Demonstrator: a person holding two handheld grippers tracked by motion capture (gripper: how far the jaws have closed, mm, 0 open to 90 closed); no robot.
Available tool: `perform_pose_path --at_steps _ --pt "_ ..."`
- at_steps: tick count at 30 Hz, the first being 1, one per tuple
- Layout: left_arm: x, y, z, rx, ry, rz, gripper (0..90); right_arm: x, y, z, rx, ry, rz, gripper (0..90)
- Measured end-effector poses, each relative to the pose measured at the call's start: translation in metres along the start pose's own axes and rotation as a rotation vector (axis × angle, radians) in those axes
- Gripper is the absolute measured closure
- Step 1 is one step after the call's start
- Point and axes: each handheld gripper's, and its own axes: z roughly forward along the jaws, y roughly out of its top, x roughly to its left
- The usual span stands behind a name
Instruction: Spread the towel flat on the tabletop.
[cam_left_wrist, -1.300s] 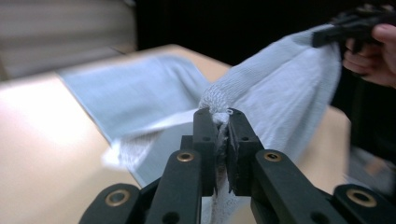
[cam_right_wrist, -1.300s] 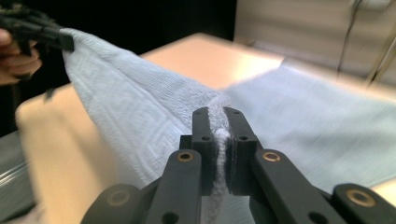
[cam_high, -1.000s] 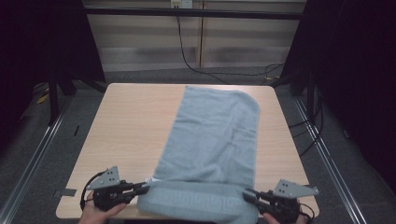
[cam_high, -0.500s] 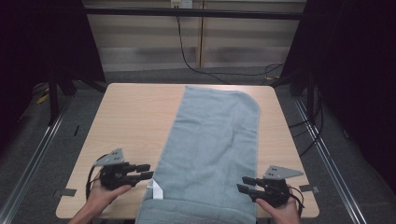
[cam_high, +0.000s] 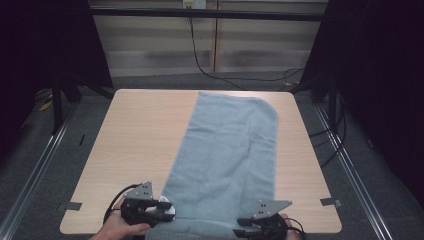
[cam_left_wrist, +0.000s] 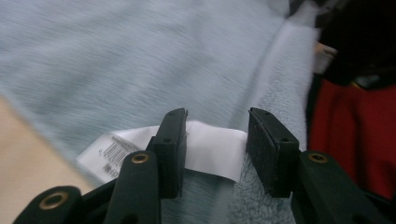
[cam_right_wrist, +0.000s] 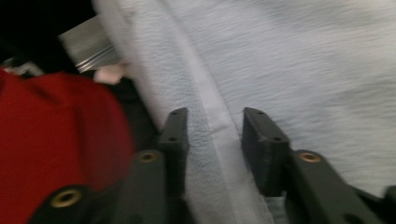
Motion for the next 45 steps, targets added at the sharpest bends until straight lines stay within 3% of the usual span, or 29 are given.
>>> perform_pose_path --at_steps 3,5,6,7,8,11,13,14,17,18,19,20,22,26,29,31,32,33,34,36,37,38,40,41,42,43,44,45 --pt "-0.003 -0.001 -0.004 -0.030 -0.011 -0.006 57.1 0.006 -0.003 -0.006 -0.021 0.010 0.000 65.6" --pt "0.005 0.004 -0.007 -0.065 0.029 -0.030 56.8 0.003 0.000 -0.013 -0.063 -0.015 0.010 66.3" --pt "0.005 0.004 -0.007 -0.065 0.029 -0.030 56.6 -0.001 0.002 -0.016 -0.077 -0.036 0.017 66.2" --pt "0.019 0.011 -0.006 -0.085 0.059 -0.060 56.6 -0.006 0.004 -0.018 -0.088 -0.057 0.027 65.8" --pt "0.019 0.011 -0.006 -0.085 0.059 -0.060 56.5 -0.006 0.004 -0.018 -0.088 -0.057 0.027 65.8" --pt "0.040 0.026 0.002 -0.083 0.112 -0.082 55.4 -0.038 0.011 -0.019 -0.107 -0.118 0.075 62.6" --pt "0.053 0.037 0.009 -0.074 0.138 -0.074 54.9 -0.046 0.014 -0.018 -0.108 -0.127 0.083 61.5" --pt "0.065 0.045 0.017 -0.085 0.170 -0.102 54.1 -0.062 0.019 -0.017 -0.117 -0.163 0.104 60.4" --pt "0.070 0.049 0.026 -0.058 0.190 -0.096 54.6 -0.075 0.025 -0.017 -0.126 -0.196 0.106 59.4" --pt "0.071 0.047 0.030 -0.027 0.199 -0.088 55.2 -0.080 0.027 -0.017 -0.129 -0.207 0.114 58.7" --pt "0.068 0.039 0.033 -0.008 0.216 -0.055 57.0 -0.090 0.030 -0.014 -0.122 -0.242 0.118 58.2" --pt "0.068 0.039 0.033 -0.008 0.216 -0.055 57.1 -0.090 0.030 -0.014 -0.122 -0.242 0.118 58.2" --pt "0.053 0.031 0.025 0.030 0.233 -0.023 59.8 -0.099 0.031 -0.009 -0.107 -0.273 0.131 57.2" --pt "0.028 0.008 0.010 0.028 0.225 0.015 65.0 -0.097 0.029 -0.004 -0.070 -0.283 0.125 54.0" --pt "0.025 0.002 0.005 0.009 0.233 -0.004 70.2 -0.096 0.028 0.005 -0.019 -0.287 0.123 52.5" --pt "0.031 0.004 0.005 0.006 0.217 -0.021 71.2 -0.097 0.028 0.007 -0.027 -0.289 0.113 52.4" --pt "0.040 0.007 0.007 -0.013 0.206 -0.063 70.9 -0.100 0.032 0.009 -0.026 -0.284 0.122 52.3" --pt "0.040 0.007 0.007 -0.013 0.206 -0.063 68.6 -0.102 0.033 0.009 -0.023 -0.285 0.122 52.3" --pt "0.050 0.012 0.009 -0.035 0.194 -0.094 64.2 -0.103 0.034 0.011 -0.028 -0.286 0.121 52.3" --pt "0.062 0.021 0.011 -0.050 0.228 -0.105 62.2 -0.104 0.036 0.013 -0.026 -0.290 0.106 52.5" --pt "0.062 0.021 0.011 -0.050 0.228 -0.105 60.8 -0.103 0.037 0.013 -0.014 -0.295 0.098 52.9" --pt "0.078 0.031 0.012 -0.084 0.212 -0.155 60.3 -0.103 0.038 0.014 -0.016 -0.300 0.093 53.5" --pt "0.084 0.037 0.013 -0.084 0.224 -0.153 57.1 -0.102 0.038 0.015 -0.011 -0.316 0.069 58.3" --pt "0.093 0.047 0.017 -0.094 0.254 -0.146 55.5 -0.102 0.038 0.016 -0.011 -0.322 0.058 60.0" --pt "0.096 0.049 0.020 -0.097 0.299 -0.136 54.1 -0.103 0.038 0.015 -0.011 -0.324 0.059 63.0" --pt "0.100 0.049 0.023 -0.100 0.317 -0.148 53.4 -0.103 0.038 0.015 -0.014 -0.327 0.062 66.0" --pt "0.103 0.046 0.027 -0.071 0.300 -0.158 52.6 -0.104 0.037 0.014 -0.010 -0.330 0.064 68.2" --pt "0.103 0.043 0.029 -0.072 0.311 -0.124 53.1 -0.105 0.037 0.014 -0.012 -0.328 0.070 71.2"
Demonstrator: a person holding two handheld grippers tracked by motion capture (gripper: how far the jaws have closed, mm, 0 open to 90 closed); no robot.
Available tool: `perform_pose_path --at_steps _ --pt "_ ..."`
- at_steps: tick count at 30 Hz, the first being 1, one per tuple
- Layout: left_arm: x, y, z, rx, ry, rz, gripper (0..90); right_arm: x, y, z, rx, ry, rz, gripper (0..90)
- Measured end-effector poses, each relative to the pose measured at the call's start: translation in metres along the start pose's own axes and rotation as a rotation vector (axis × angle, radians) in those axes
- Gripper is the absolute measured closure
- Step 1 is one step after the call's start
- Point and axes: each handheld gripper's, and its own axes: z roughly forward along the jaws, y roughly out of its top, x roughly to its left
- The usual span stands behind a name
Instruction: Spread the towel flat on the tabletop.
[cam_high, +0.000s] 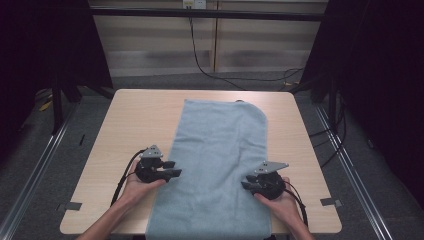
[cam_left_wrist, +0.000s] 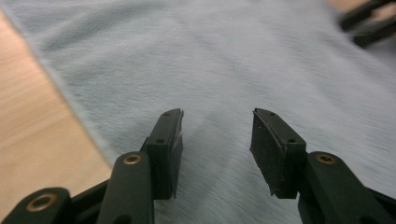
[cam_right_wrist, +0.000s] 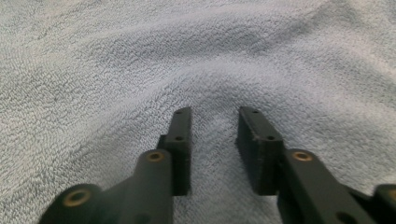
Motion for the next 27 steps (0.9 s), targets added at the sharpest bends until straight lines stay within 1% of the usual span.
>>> perform_pose_path --at_steps 1,2,3,4,5,6,7,8,9,10,11,12,13,15,16,17,18,19,20,21,22,23,24,25,26,27 --pt "0.000 0.000 0.000 0.000 0.000 0.000 57.7 0.000 0.000 0.000 0.001 -0.006 -0.006 74.4" --pt "-0.003 0.000 -0.004 0.029 0.025 0.045 63.6 0.000 0.000 0.000 -0.001 0.000 -0.011 78.2" --pt "-0.003 0.000 -0.004 0.029 0.025 0.045 67.5 0.000 0.000 0.000 -0.001 0.000 -0.011 78.2" --pt "-0.004 -0.002 -0.006 0.031 0.028 0.057 67.5 0.001 0.000 0.000 0.000 0.007 -0.012 81.9" --pt "-0.006 -0.005 -0.009 0.038 0.032 0.073 71.2 0.002 -0.001 0.000 -0.003 0.010 -0.023 84.3" --pt "-0.009 -0.008 -0.011 0.038 0.015 0.066 77.5 0.006 -0.002 -0.001 -0.002 0.021 -0.027 85.5" --pt "-0.011 -0.011 -0.015 0.042 0.002 0.068 79.4 0.009 -0.003 -0.002 -0.003 0.038 -0.031 85.6" --pt "-0.019 -0.020 -0.024 0.047 -0.017 0.073 80.5 0.012 -0.005 -0.003 -0.007 0.054 -0.038 85.6" --pt "-0.019 -0.020 -0.024 0.047 -0.017 0.073 80.5 0.015 -0.007 -0.005 -0.006 0.071 -0.038 85.6" --pt "-0.024 -0.025 -0.029 0.049 -0.020 0.071 80.5 0.015 -0.007 -0.005 -0.006 0.071 -0.038 85.6" --pt "-0.031 -0.034 -0.039 0.053 -0.033 0.076 80.5 0.020 -0.010 -0.008 -0.004 0.089 -0.039 85.6" --pt "-0.031 -0.034 -0.039 0.053 -0.033 0.076 80.4 0.023 -0.012 -0.009 -0.006 0.097 -0.042 85.6" --pt "-0.036 -0.042 -0.047 0.055 -0.055 0.061 80.4 0.026 -0.014 -0.011 0.000 0.105 -0.046 85.5" --pt "-0.041 -0.048 -0.054 0.068 -0.085 0.048 80.3 0.034 -0.018 -0.015 0.005 0.124 -0.047 85.3" --pt "-0.045 -0.052 -0.057 0.070 -0.101 0.046 80.3 0.038 -0.021 -0.018 0.010 0.136 -0.052 85.3" --pt "-0.049 -0.054 -0.060 0.078 -0.113 0.055 80.3 0.042 -0.023 -0.021 0.015 0.147 -0.050 85.2" --pt "-0.053 -0.057 -0.063 0.083 -0.130 0.043 80.2 0.046 -0.026 -0.024 0.017 0.160 -0.052 85.2" --pt "-0.053 -0.057 -0.063 0.083 -0.130 0.043 79.8 0.046 -0.026 -0.024 0.017 0.160 -0.052 85.2" --pt "-0.059 -0.062 -0.068 0.095 -0.161 0.047 79.5 0.055 -0.032 -0.030 0.031 0.178 -0.060 85.0" --pt "-0.060 -0.064 -0.070 0.093 -0.173 0.038 78.6 0.059 -0.035 -0.033 0.033 0.190 -0.054 84.6" --pt "-0.060 -0.064 -0.071 0.091 -0.181 0.028 76.9 0.061 -0.037 -0.036 0.038 0.204 -0.045 83.6" --pt "-0.059 -0.063 -0.072 0.061 -0.174 0.013 74.5 0.064 -0.039 -0.038 0.034 0.207 -0.044 81.1" --pt "-0.055 -0.059 -0.073 0.029 -0.164 0.011 72.6 0.065 -0.040 -0.039 0.040 0.206 -0.044 79.2" --pt "-0.050 -0.053 -0.073 0.011 -0.156 0.003 72.6 0.063 -0.038 -0.040 0.028 0.210 -0.034 78.7" --pt "-0.050 -0.053 -0.073 0.011 -0.156 0.003 71.3 0.063 -0.038 -0.040 0.028 0.210 -0.034 78.7" --pt "-0.044 -0.047 -0.071 -0.008 -0.145 -0.001 71.3 0.060 -0.035 -0.041 -0.003 0.224 -0.010 77.7"
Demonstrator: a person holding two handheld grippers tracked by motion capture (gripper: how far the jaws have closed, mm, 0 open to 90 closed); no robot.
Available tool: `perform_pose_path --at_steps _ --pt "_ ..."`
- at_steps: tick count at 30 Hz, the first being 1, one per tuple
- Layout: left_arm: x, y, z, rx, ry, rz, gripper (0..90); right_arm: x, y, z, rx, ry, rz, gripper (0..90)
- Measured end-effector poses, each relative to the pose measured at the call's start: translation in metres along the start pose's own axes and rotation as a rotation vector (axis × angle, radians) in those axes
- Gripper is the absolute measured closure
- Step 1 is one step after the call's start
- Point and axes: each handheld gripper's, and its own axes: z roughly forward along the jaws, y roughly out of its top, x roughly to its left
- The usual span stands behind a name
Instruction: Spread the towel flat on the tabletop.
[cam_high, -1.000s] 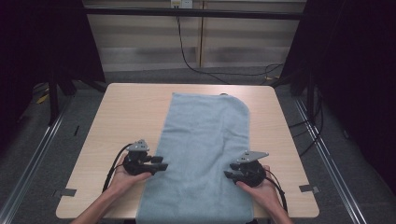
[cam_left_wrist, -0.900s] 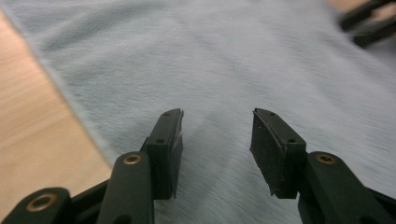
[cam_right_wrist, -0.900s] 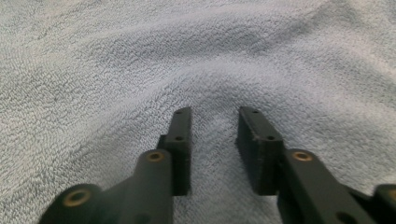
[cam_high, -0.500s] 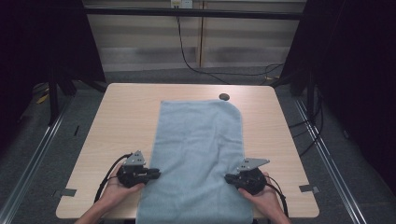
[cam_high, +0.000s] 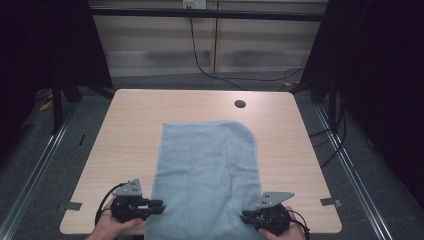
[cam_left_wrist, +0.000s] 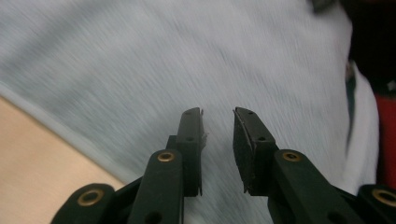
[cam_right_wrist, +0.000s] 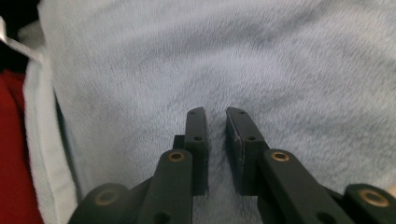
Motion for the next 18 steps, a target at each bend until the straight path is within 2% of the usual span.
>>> perform_pose_path --at_steps 1,2,3,4,5,6,7,8,9,10,11,13,14,15,16,17,18 --pt "0.017 0.013 0.004 -0.027 0.027 -0.034 67.9 -0.009 0.012 -0.004 -0.058 -0.003 0.009 75.6" --pt "0.017 0.013 0.004 -0.027 0.027 -0.034 66.7 -0.009 0.012 -0.004 -0.058 -0.003 0.009 75.6" --pt "0.031 0.026 0.012 -0.031 0.088 -0.033 65.9 -0.023 0.028 -0.003 -0.073 -0.055 0.009 71.3" --pt "0.031 0.026 0.012 -0.031 0.088 -0.033 65.8 -0.034 0.035 -0.001 -0.088 -0.063 0.013 70.2" --pt "0.044 0.038 0.021 -0.041 0.124 -0.027 65.2 -0.044 0.041 0.001 -0.091 -0.082 0.021 68.0" --pt "0.044 0.038 0.021 -0.041 0.124 -0.027 64.6 -0.044 0.041 0.001 -0.091 -0.082 0.021 68.0" --pt "0.054 0.048 0.027 -0.073 0.138 -0.045 63.6 -0.065 0.054 0.009 -0.087 -0.118 0.041 62.3" --pt "0.054 0.048 0.027 -0.073 0.138 -0.045 62.6 -0.074 0.059 0.014 -0.076 -0.127 0.045 59.9" --pt "0.057 0.053 0.031 -0.068 0.151 -0.033 62.6 -0.074 0.059 0.014 -0.076 -0.127 0.045 59.9" --pt "0.062 0.056 0.035 -0.061 0.164 -0.034 60.2 -0.090 0.068 0.024 -0.062 -0.156 0.050 56.5" --pt "0.070 0.058 0.043 -0.055 0.182 -0.059 58.8 -0.096 0.072 0.028 -0.059 -0.153 0.065 54.8" --pt "0.075 0.057 0.052 -0.015 0.200 -0.055 55.2 -0.105 0.077 0.037 -0.060 -0.165 0.070 51.9" --pt "0.075 0.057 0.052 -0.015 0.200 -0.055 54.3 -0.108 0.080 0.041 -0.059 -0.166 0.071 50.9" --pt "0.075 0.055 0.056 0.013 0.197 -0.056 54.3 -0.108 0.080 0.041 -0.059 -0.166 0.071 50.9" --pt "0.074 0.053 0.058 0.023 0.208 -0.033 54.7 -0.109 0.082 0.043 -0.059 -0.173 0.069 50.4" --pt "0.071 0.052 0.058 0.029 0.223 -0.009 57.9 -0.110 0.084 0.045 -0.058 -0.175 0.068 49.6" --pt "0.069 0.052 0.057 0.046 0.229 0.000 65.9 -0.112 0.085 0.046 -0.066 -0.177 0.061 49.5"
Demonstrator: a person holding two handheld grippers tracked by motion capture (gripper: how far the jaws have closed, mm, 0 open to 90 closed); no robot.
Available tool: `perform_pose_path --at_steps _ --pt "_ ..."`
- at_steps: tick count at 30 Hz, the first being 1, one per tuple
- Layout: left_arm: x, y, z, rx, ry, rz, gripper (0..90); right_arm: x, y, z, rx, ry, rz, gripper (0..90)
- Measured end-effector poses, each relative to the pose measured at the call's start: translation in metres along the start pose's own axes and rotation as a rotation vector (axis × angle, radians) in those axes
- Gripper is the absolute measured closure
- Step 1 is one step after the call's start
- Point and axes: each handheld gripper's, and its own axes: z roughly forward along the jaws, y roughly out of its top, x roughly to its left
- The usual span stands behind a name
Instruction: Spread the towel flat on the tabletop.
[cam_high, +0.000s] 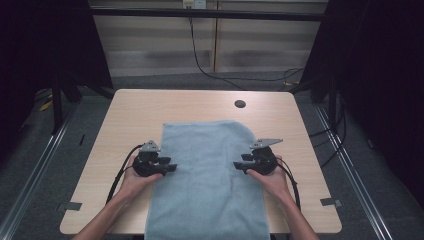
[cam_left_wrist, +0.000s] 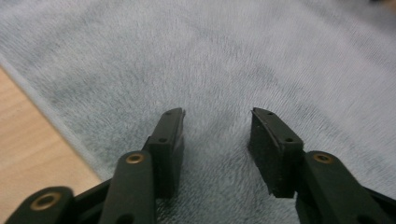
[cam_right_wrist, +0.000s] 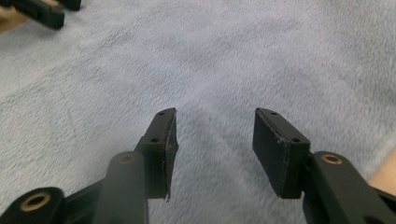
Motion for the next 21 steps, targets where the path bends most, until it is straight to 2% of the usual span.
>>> perform_pose_path --at_steps 1,2,4,7,8,9,10,11,12,13,15,17,18,19,20,21 --pt "-0.003 -0.003 -0.002 0.001 -0.007 0.019 75.7 -0.003 0.001 0.002 0.004 -0.010 0.006 47.9" --pt "-0.003 -0.005 -0.003 -0.005 -0.012 0.015 80.0 -0.005 0.001 0.004 0.003 -0.014 0.012 47.9" --pt "-0.004 -0.007 -0.005 -0.004 -0.025 0.014 82.0 -0.008 -0.001 0.008 0.019 -0.035 0.016 49.3" --pt "-0.003 -0.011 -0.008 -0.012 -0.043 0.005 82.7 -0.004 -0.008 0.015 0.061 -0.063 -0.019 57.3" --pt "-0.003 -0.013 -0.009 -0.020 -0.058 -0.002 82.6 -0.001 -0.009 0.014 0.058 -0.076 -0.038 62.3" --pt "-0.003 -0.013 -0.009 -0.020 -0.058 -0.002 82.7 -0.001 -0.009 0.014 0.058 -0.076 -0.038 62.3" --pt "-0.003 -0.016 -0.012 -0.016 -0.068 -0.008 82.6 0.007 -0.010 0.012 0.074 -0.053 -0.079 81.1" --pt "-0.004 -0.018 -0.014 -0.016 -0.078 -0.014 82.6 0.007 -0.010 0.012 0.074 -0.053 -0.079 81.1" --pt "-0.006 -0.021 -0.017 -0.011 -0.085 -0.010 82.6 0.012 -0.012 0.010 0.078 -0.058 -0.099 83.7" --pt "-0.009 -0.024 -0.021 -0.007 -0.087 -0.008 82.6 0.022 -0.015 0.005 0.071 -0.043 -0.114 85.4" --pt "-0.021 -0.034 -0.033 0.007 -0.110 0.005 82.8 0.031 -0.017 -0.003 0.055 -0.017 -0.118 85.9" --pt "-0.028 -0.041 -0.040 0.014 -0.147 0.009 83.4 0.042 -0.019 -0.014 0.033 -0.005 -0.135 85.9" --pt "-0.028 -0.041 -0.040 0.014 -0.147 0.009 83.5 0.042 -0.019 -0.014 0.033 -0.005 -0.135 85.9" --pt "-0.036 -0.048 -0.047 0.023 -0.179 0.005 83.5 0.053 -0.024 -0.023 0.031 0.031 -0.139 85.9" --pt "-0.036 -0.048 -0.047 0.023 -0.179 0.005 83.5 0.053 -0.024 -0.023 0.031 0.031 -0.139 85.9" --pt "-0.041 -0.051 -0.050 0.020 -0.187 0.019 83.2 0.065 -0.036 -0.028 0.045 0.065 -0.138 85.8"
